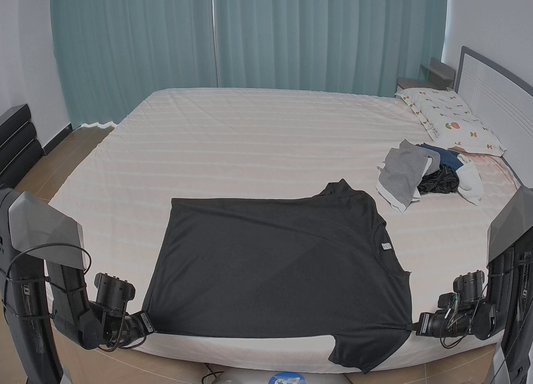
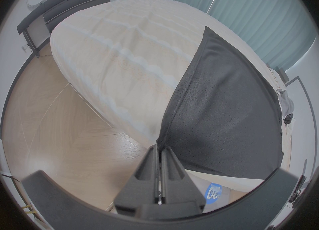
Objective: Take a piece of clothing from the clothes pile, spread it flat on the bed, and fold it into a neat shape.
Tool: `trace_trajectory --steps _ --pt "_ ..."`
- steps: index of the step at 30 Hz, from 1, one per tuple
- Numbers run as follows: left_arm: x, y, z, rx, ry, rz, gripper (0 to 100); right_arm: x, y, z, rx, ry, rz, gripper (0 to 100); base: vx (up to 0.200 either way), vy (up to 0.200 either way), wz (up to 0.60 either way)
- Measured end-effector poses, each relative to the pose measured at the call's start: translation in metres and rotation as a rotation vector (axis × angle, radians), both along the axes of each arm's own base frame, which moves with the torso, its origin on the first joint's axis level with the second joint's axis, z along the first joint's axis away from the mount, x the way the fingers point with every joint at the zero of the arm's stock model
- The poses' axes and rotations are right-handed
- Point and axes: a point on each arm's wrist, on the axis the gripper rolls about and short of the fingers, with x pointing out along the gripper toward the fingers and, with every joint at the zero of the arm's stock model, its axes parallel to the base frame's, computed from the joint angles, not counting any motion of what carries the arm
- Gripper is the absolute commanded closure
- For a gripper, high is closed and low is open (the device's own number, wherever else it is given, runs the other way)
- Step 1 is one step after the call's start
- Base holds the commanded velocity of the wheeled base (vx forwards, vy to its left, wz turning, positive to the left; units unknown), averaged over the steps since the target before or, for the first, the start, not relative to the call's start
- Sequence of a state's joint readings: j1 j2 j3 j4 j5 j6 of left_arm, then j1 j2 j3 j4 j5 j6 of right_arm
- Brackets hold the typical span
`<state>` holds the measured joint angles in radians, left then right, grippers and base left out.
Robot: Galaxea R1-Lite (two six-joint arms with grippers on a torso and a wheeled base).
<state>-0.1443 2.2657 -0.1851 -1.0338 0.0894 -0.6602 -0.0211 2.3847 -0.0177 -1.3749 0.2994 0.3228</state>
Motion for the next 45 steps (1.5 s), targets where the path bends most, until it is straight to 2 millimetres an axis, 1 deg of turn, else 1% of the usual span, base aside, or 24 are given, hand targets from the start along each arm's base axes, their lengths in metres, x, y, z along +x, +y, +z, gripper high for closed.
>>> trace_trajectory --steps 8,9,16,21,27,32,36,41,45 --pt "-0.001 0.000 0.000 0.001 0.002 0.001 100 0.001 0.000 0.002 -0.005 -0.013 -0.002 100 0.000 0.000 0.00" --pt "0.000 0.000 0.000 0.001 0.001 0.001 0 0.001 0.000 0.002 -0.005 -0.014 -0.001 0 0.000 0.000 0.00" --pt "-0.001 0.000 0.001 -0.005 -0.004 0.000 0 0.004 0.001 0.004 0.010 -0.046 -0.007 0 0.000 0.000 0.00" --pt "-0.002 0.001 0.005 -0.024 -0.017 -0.005 0 0.006 0.000 0.007 0.033 -0.068 -0.038 0 0.000 0.000 0.00" --pt "-0.003 0.004 0.014 -0.139 -0.032 -0.060 0 0.010 -0.001 0.011 0.059 -0.103 -0.074 0 0.000 0.000 0.00" --pt "-0.003 0.012 0.019 -0.223 -0.054 -0.146 0 0.011 -0.001 0.011 0.068 -0.111 -0.085 0 0.000 0.000 0.00" --pt "0.003 0.020 0.020 -0.200 -0.120 -0.202 0 0.011 0.000 0.012 0.072 -0.114 -0.085 0 0.000 0.000 0.00" --pt "0.010 0.023 0.016 -0.157 -0.197 -0.252 0 0.012 0.000 0.012 0.073 -0.123 -0.084 0 0.000 0.000 0.00" --pt "0.008 0.021 0.010 -0.154 -0.184 -0.266 0 0.012 0.000 0.012 0.074 -0.126 -0.082 0 0.000 0.000 0.00"
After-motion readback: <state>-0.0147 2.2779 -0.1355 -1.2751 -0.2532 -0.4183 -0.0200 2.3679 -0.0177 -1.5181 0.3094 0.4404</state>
